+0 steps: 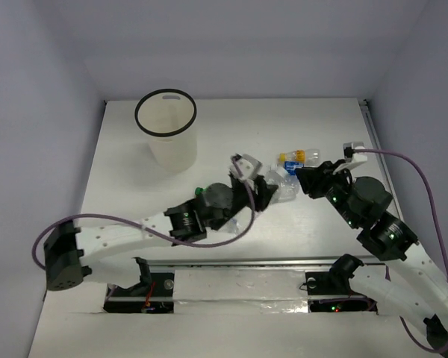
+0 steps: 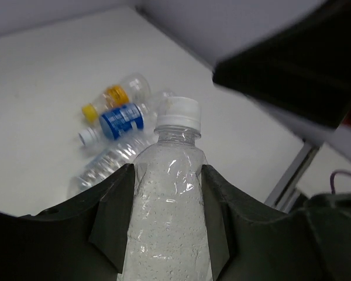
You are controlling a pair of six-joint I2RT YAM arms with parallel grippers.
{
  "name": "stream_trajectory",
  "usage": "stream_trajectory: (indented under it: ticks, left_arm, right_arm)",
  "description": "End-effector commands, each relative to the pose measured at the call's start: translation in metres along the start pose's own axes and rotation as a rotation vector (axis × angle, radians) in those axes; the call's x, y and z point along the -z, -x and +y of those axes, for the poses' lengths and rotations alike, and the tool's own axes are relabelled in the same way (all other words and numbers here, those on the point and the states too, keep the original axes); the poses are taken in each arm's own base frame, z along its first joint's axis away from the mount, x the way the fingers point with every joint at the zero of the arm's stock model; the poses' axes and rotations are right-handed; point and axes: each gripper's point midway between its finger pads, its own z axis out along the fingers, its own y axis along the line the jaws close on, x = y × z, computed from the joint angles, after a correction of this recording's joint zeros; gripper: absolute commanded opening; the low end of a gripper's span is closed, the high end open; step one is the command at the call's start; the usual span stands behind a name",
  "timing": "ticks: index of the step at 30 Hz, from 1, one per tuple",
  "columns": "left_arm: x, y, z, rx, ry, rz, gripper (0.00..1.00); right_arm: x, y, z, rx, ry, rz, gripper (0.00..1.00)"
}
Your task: Put the plastic bottles in the bin
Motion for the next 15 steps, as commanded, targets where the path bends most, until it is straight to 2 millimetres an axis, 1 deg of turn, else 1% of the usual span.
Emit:
stream_trajectory:
  ticks: [1,2,3,4,5,6,7,8,9,10,11,12,13,14,15]
  left_arm:
    - [0.026,0.074,0.049,0.105,0.129,-0.227,0.21]
    - [0.034,0.088,0.059,0.123,0.148,-0.268,0.21]
    - [0.04,0.101,0.069,0.138,0.169,-0.308,0.21]
    - [0.054,0.121,0.077,0.161,0.185,-0.367,0.21]
    - [0.062,0.135,0.095,0.171,0.233,-0.415,0.22]
    - [0.068,0.145,0.105,0.172,0.257,-0.451,0.22]
    - [0.077,0.161,0.113,0.182,0.274,-0.505,0.23]
    - [0.082,0.174,0.122,0.185,0.304,-0.541,0.23]
    - [0.089,0.186,0.145,0.178,0.379,-0.578,0.23]
    - [0.097,0.203,0.171,0.179,0.47,-0.618,0.23]
    - [0.097,0.208,0.171,0.184,0.467,-0.628,0.23]
    - [0.102,0.22,0.193,0.177,0.515,-0.665,0.23]
    - [0.098,0.225,0.205,0.174,0.537,-0.68,0.23]
    - [0.099,0.243,0.209,0.165,0.527,-0.714,0.23]
    - [0.1,0.253,0.218,0.162,0.537,-0.731,0.23]
  right_arm:
    - [-0.015,-0.004,0.016,0.029,0.073,0.019,0.33]
    - [-0.027,-0.022,0.025,0.052,0.118,0.086,0.33]
    - [-0.034,-0.032,0.028,0.079,0.138,0.125,0.33]
    - [-0.04,-0.044,0.031,0.094,0.156,0.17,0.33]
    - [-0.046,-0.057,0.036,0.108,0.189,0.22,0.33]
    - [-0.06,-0.076,0.032,0.125,0.173,0.279,0.32]
    - [-0.066,-0.082,0.033,0.127,0.178,0.296,0.3]
    - [-0.068,-0.088,0.04,0.123,0.216,0.316,0.28]
    - [-0.076,-0.095,0.042,0.112,0.221,0.328,0.26]
    - [-0.078,-0.094,0.051,0.095,0.264,0.321,0.24]
    - [-0.077,-0.098,0.051,0.094,0.273,0.336,0.24]
    - [-0.079,-0.096,0.054,0.086,0.283,0.323,0.23]
    - [-0.081,-0.098,0.054,0.083,0.282,0.328,0.23]
    - [-0.081,-0.098,0.054,0.086,0.282,0.325,0.23]
    - [-0.082,-0.099,0.052,0.089,0.275,0.323,0.23]
